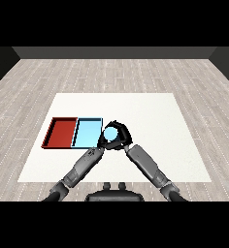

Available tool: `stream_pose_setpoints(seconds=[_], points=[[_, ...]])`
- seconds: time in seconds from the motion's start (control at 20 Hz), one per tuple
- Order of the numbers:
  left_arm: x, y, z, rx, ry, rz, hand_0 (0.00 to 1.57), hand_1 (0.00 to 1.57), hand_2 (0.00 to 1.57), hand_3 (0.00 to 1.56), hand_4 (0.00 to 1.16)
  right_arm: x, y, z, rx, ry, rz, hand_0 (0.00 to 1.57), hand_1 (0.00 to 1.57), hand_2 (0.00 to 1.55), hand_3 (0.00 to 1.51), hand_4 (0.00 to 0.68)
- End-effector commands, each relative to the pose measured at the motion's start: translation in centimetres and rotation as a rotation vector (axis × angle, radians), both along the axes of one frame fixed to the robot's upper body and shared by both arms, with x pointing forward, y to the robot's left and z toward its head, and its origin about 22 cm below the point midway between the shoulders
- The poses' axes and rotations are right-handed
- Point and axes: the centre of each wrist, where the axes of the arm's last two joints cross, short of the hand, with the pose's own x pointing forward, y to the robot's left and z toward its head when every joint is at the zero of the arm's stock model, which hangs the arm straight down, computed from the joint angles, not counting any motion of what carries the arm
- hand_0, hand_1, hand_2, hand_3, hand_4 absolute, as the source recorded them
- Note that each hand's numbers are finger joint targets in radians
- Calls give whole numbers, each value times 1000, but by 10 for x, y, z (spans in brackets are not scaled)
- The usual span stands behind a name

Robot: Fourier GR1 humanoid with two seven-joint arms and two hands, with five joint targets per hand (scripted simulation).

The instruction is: Pick the blue can and put it in the blue box

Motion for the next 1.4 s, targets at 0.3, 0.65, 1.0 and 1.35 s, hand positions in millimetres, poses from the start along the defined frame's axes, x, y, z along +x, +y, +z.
stream_pose_setpoints(seconds=[0.3, 0.65, 1.0, 1.35], points=[[13, -7, 18, -24, 41, 92, 918, 918, 890, 639, 623, -11, 6, 8, 36, 5, 28, 1467, 1467, 1452, 1403, 578], [1, -6, 8, -123, -149, 157, 1571, 1571, 1552, 1468, 1044, -7, -19, 7, 32, 62, -5, 0, 0, 0, 0, 0], [20, 3, 8, -170, -158, 155, 1571, 1571, 1549, 1473, 1097, -7, 2, 5, 13, 37, -27, 0, 0, 0, 0, 0], [0, -3, 1, -65, -236, 199, 1571, 1571, 1571, 1477, 1143, -3, -39, 5, 85, 6, -99, 0, 0, 0, 0, 0]])
